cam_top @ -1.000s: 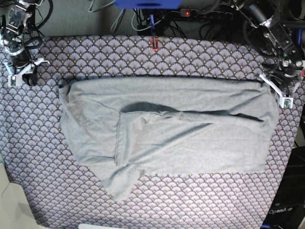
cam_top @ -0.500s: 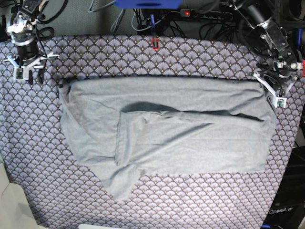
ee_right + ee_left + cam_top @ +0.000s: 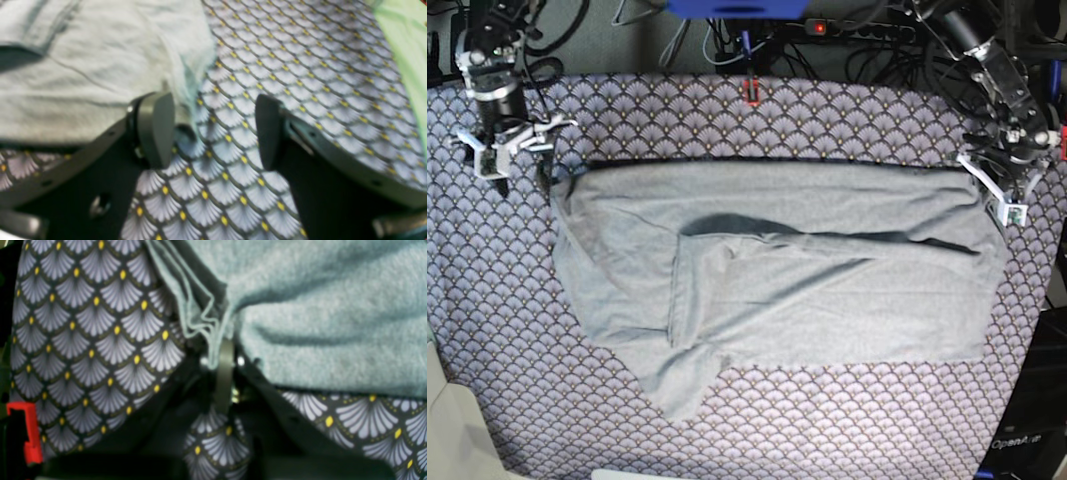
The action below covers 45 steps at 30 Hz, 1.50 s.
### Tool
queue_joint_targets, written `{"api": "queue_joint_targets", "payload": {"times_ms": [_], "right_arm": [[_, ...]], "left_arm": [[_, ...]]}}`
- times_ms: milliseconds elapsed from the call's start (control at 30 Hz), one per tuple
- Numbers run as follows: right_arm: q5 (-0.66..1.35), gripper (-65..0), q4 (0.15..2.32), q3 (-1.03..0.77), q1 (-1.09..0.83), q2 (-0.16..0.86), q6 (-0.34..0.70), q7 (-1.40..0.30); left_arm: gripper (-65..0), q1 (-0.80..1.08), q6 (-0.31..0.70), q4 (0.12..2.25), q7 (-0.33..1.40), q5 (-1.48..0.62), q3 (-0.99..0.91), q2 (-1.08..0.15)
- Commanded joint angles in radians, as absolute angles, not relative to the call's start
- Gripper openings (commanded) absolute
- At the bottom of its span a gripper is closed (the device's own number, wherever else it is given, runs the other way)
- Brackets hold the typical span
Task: Fold the T-shirt properly
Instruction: 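Hold the corners and adjust the right gripper's grip on the edge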
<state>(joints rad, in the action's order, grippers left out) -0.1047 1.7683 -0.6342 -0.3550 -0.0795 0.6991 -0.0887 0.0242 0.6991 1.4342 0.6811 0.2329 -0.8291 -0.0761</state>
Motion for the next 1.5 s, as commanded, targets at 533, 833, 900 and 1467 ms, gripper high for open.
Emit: {"api": "queue_joint_targets", "payload": {"times_ms": [533, 833, 900, 1467], "right_arm": [[-0.093, -25.9, 1.661, -0.573, -0.291, -0.036, 0.698, -0.067], [-0.093, -30.6, 1.564, -0.575, -0.248, -0.015, 0.698, -0.065], [-0.093, -36.5, 1.546, -0.575, -0.231, 0.013, 0.698, -0.071], [-0.093, -65.0, 1.478, -0.581, -0.260, 0.058, 0.698, -0.065]], "left_arm": [[-65.0, 0.013, 0.698, 1.449, 0.673, 0.223, -0.828, -0.081], [-65.0, 0.016, 0.698, 1.449, 0.673, 0.223, -0.834, -0.081], [-65.0, 0.016, 0.698, 1.451, 0.673, 0.223, -0.834, -0.081], [-65.0, 0.016, 0.698, 1.461, 0.680, 0.222, -0.834, -0.081]]}}
